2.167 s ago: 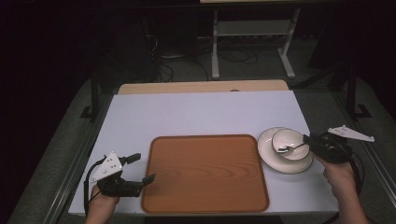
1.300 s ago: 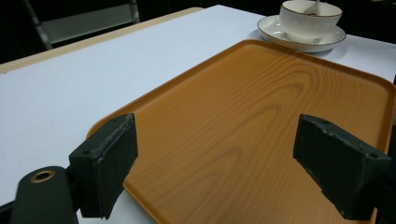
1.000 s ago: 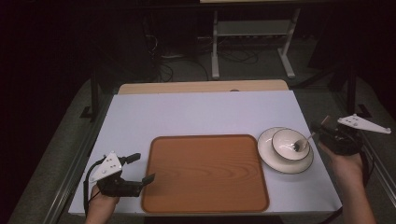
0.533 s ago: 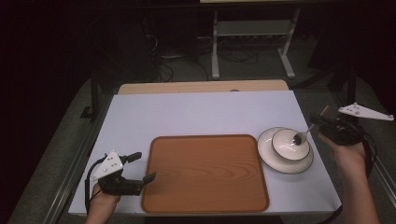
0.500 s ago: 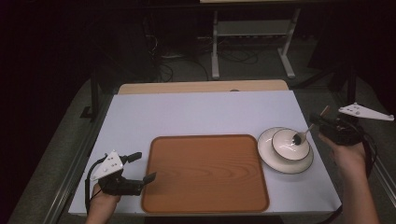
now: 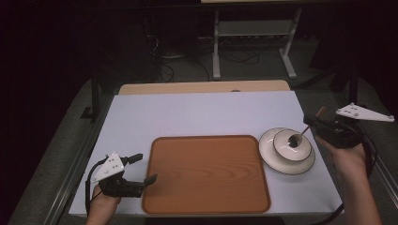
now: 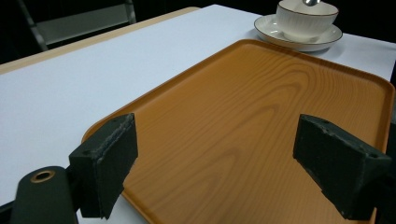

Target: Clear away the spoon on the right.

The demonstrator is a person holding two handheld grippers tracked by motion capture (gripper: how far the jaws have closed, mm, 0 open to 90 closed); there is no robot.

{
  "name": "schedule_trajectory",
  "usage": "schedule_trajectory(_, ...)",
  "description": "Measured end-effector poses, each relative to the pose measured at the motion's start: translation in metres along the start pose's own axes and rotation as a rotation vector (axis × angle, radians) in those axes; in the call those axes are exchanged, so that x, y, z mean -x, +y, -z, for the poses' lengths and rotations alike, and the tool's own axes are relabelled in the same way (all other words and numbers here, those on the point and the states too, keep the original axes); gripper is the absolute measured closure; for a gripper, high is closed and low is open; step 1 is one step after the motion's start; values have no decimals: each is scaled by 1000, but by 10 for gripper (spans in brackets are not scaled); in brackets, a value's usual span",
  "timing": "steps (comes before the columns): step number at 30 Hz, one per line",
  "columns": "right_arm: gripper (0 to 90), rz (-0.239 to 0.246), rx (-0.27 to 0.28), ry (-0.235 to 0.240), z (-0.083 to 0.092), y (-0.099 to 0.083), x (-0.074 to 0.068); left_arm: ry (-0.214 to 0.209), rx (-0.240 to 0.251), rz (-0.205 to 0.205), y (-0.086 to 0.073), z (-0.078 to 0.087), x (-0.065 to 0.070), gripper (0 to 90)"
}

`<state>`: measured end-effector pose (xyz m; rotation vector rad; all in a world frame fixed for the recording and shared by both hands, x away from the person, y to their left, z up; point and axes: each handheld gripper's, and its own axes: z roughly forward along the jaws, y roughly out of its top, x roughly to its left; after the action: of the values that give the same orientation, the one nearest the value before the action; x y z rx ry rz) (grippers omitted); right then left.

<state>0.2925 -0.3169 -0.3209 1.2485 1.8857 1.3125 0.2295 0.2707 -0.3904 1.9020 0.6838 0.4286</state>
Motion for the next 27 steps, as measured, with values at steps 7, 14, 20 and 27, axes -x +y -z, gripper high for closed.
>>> schedule_trajectory(7, 879, 42, -13, 52, -6, 6, -18, 1, 2, 2, 0, 1, 0, 137)
schedule_trajectory(14, 879, 82, -20, 124, -11, 13, -42, 2, 0, 2, -1, 1, 0, 137)
schedule_trajectory(20, 880, 118, -51, 179, -21, 11, -60, 1, 0, 1, -1, 1, 0, 137)
schedule_trajectory(27, 879, 136, -78, 241, -32, 8, -78, 1, 1, 2, -1, 1, 0, 137)
